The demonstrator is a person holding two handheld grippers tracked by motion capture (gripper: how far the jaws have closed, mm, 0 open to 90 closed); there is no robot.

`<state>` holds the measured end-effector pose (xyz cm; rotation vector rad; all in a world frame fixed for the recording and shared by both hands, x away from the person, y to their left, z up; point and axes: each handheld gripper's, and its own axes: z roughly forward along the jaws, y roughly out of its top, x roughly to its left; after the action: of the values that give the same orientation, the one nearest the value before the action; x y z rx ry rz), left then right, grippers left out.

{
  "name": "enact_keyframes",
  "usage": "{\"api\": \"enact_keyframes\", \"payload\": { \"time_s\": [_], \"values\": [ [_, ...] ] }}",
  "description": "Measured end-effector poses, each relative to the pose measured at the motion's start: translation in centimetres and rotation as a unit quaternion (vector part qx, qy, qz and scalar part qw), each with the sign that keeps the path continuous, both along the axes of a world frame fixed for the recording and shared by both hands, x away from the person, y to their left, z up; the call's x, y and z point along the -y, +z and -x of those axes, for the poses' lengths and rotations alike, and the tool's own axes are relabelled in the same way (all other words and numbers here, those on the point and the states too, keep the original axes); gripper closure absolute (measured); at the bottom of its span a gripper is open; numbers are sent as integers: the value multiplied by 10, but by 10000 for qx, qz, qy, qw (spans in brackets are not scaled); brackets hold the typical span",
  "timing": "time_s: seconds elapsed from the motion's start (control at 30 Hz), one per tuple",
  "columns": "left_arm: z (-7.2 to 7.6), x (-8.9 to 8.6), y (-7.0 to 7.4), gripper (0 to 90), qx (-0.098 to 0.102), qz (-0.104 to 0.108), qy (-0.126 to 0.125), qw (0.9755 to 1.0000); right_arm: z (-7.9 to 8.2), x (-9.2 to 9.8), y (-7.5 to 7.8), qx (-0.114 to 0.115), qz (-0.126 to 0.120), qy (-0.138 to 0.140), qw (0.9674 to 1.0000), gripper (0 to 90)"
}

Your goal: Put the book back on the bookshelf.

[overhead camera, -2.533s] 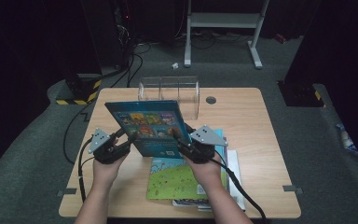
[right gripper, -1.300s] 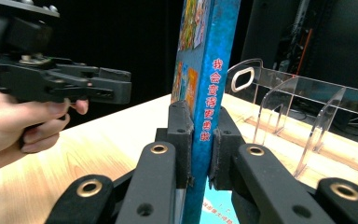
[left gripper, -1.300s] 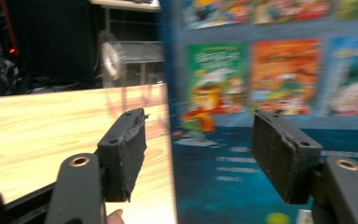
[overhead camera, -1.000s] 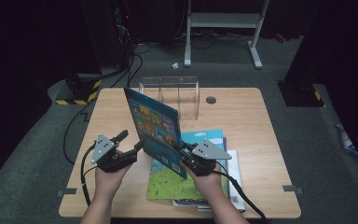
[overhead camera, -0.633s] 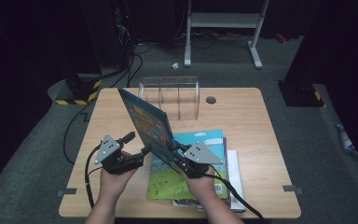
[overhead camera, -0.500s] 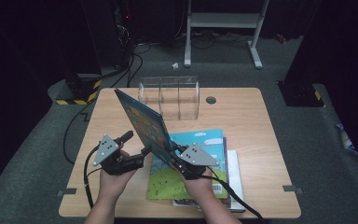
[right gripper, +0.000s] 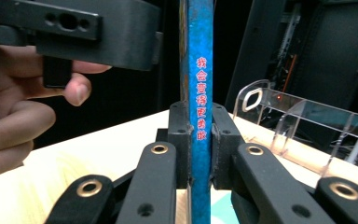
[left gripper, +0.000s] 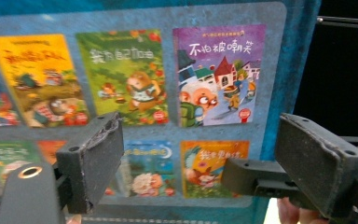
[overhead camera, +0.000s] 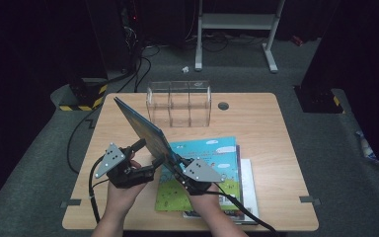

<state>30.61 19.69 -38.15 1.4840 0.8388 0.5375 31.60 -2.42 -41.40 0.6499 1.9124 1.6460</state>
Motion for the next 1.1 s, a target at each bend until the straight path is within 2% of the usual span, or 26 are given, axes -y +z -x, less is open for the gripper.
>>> {"api": "enact_keyframes", "payload": {
  "time_s": [0.13, 0.2, 0.37, 0.57, 0.73, 0.83, 0.93, 1.0, 1.1],
  "values": [
    [2, 7, -1, 158, 2, -1, -106, 9999, 0, -3, -4, -79, -25, 73, 9999, 798],
    [2, 7, -1, 159, 18, -44, -50, 10000, 0, -4, -5, -128, -27, 87, 9999, 796],
    [2, 11, -2, 154, -8, -52, -99, 9999, -2, -5, -5, -190, -84, 73, 9998, 794],
    [3, 12, -3, 145, 0, -62, 26, 10000, -1, -9, -6, -240, -102, 115, 9996, 776],
    [5, 13, -2, 139, 31, -129, 301, 9995, 0, -11, -7, -280, -103, 188, 9994, 753],
    [5, 12, -2, 133, 35, -116, 283, 9995, 1, -11, -7, -307, -59, 239, 9992, 718],
    [5, 11, -3, 131, 28, -147, 311, 9994, 3, -10, -9, -461, 40, 328, 9984, 654],
    [5, 10, -3, 128, 34, -156, 309, 9994, 3, -9, -11, -483, 76, 354, 9982, 644],
    [5, 10, -3, 124, 33, -170, 318, 9993, 3, -6, -16, -642, 170, 390, 9970, 630]
  ]
}}
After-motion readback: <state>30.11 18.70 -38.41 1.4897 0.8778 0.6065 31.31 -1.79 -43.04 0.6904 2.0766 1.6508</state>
